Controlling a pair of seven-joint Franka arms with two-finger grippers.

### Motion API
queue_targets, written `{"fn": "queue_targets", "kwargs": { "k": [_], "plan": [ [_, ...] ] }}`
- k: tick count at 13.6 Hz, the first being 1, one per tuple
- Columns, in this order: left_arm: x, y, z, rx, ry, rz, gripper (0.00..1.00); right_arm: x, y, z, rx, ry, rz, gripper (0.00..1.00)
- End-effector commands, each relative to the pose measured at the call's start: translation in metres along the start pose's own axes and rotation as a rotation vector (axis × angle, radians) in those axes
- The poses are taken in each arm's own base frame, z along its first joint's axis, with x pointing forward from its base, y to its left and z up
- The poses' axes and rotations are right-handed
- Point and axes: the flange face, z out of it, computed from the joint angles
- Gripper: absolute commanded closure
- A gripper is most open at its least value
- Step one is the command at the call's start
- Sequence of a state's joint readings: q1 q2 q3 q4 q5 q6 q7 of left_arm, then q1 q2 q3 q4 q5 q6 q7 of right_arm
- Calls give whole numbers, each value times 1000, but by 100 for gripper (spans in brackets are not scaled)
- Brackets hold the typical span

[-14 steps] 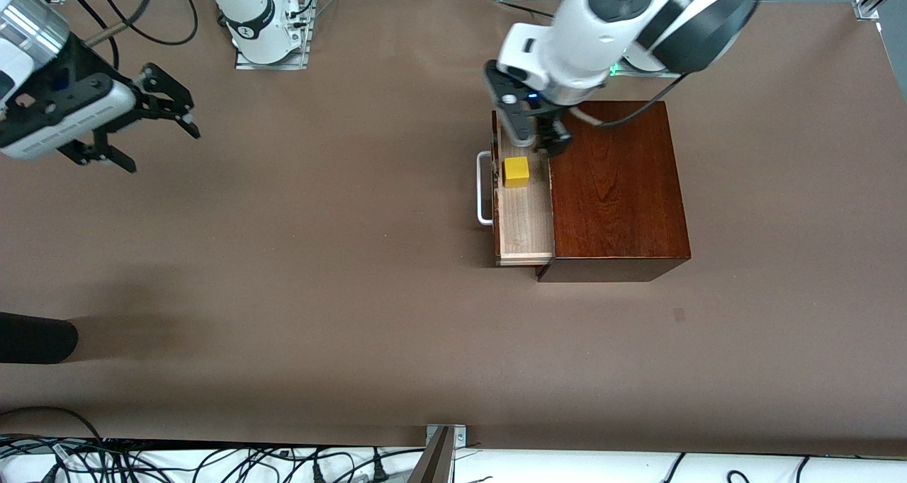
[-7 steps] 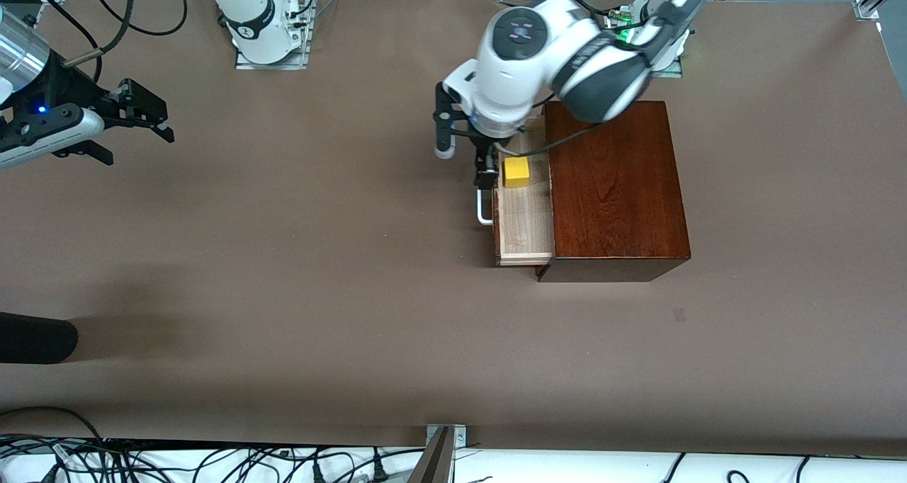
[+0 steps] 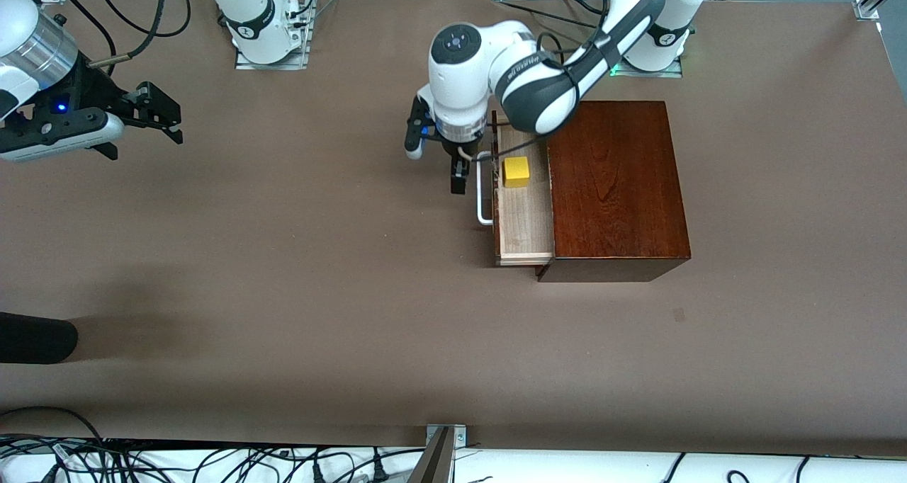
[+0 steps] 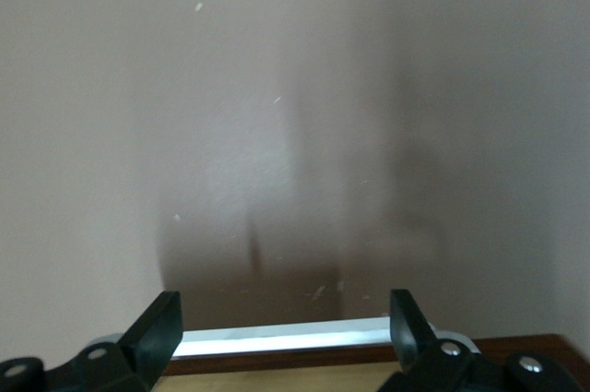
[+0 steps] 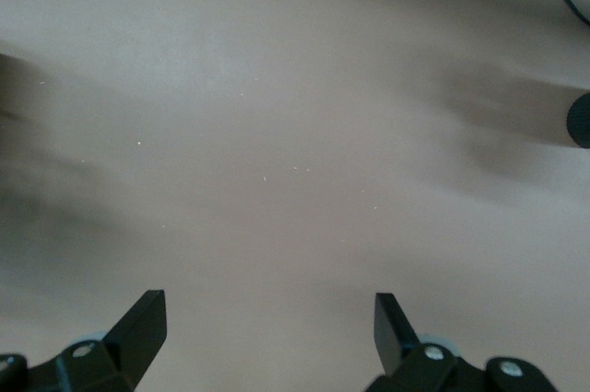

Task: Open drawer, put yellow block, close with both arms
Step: 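Push the drawer shut into the box with the left gripper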

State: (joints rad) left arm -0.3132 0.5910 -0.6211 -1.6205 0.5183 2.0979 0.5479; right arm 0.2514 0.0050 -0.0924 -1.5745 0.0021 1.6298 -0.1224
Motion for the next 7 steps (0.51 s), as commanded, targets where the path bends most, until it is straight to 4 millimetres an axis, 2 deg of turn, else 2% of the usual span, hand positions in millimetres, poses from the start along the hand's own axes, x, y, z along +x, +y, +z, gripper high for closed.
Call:
{"fn": "queue_targets", "kwargs": {
  "k": [1, 3, 7],
  "plan": [
    [1, -8, 23, 42, -26, -1, 0, -3, -1, -3, -17, -8, 10, 0],
    [-9, -12, 31, 29, -48, 8, 0, -4, 0, -5, -18, -3, 17, 0],
    [-36, -19, 33, -24, -139, 45, 0, -1, 1, -4, -10, -1, 22, 0]
  ]
}}
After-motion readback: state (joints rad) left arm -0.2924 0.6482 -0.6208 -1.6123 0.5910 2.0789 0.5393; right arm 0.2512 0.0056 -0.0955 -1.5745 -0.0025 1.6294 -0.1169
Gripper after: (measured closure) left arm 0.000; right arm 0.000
